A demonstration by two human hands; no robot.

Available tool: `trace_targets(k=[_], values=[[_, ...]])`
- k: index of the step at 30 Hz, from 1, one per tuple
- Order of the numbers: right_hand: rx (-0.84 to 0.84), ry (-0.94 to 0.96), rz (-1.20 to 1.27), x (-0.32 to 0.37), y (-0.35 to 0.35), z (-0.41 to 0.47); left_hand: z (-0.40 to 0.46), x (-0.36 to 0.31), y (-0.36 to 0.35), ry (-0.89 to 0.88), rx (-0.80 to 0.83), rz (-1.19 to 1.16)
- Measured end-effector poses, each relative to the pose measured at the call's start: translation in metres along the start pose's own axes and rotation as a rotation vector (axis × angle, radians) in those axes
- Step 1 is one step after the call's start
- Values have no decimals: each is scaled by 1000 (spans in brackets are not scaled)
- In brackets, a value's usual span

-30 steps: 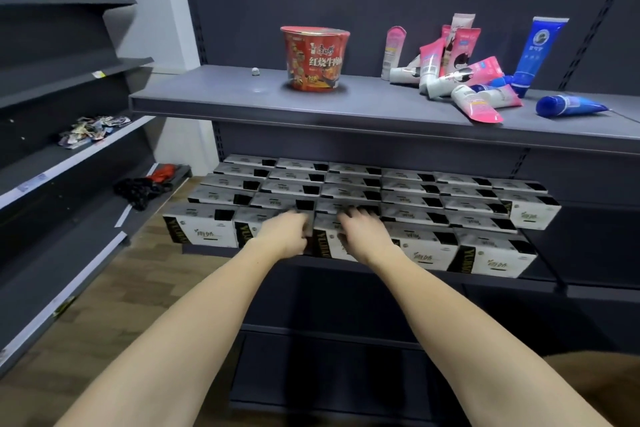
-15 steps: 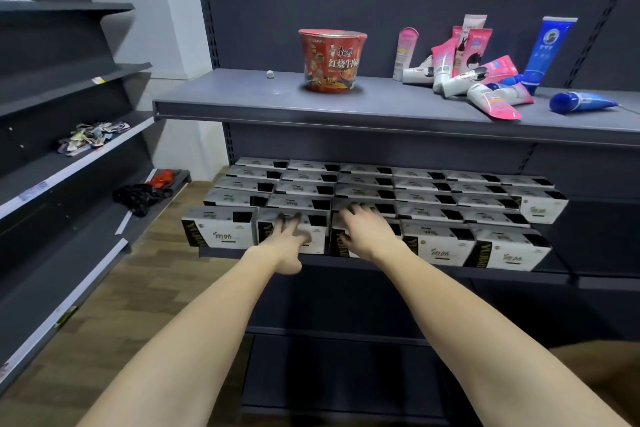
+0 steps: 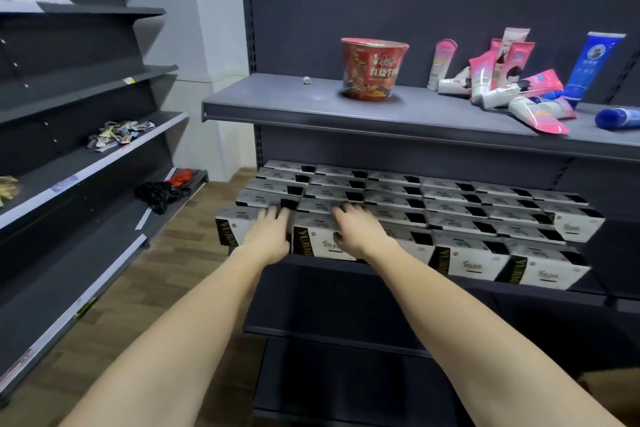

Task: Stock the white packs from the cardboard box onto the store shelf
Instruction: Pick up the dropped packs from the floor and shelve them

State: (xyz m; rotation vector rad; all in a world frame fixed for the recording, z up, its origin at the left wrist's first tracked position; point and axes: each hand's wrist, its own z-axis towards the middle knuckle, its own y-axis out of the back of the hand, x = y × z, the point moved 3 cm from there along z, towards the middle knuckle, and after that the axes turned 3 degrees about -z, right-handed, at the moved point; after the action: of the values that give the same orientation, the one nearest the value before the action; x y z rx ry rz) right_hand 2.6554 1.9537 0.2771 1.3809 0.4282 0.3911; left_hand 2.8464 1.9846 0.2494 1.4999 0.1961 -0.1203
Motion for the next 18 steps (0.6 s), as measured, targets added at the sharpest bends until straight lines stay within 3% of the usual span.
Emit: trace_targets(k=[3, 6, 18], values=[[1, 28, -6, 18, -7, 9, 0, 29, -6, 95, 104, 58], [5, 35, -6, 26, -13, 14, 3, 37, -15, 97, 236, -74], [7, -25, 23, 17, -14, 9, 9, 16, -18, -36, 249, -120]])
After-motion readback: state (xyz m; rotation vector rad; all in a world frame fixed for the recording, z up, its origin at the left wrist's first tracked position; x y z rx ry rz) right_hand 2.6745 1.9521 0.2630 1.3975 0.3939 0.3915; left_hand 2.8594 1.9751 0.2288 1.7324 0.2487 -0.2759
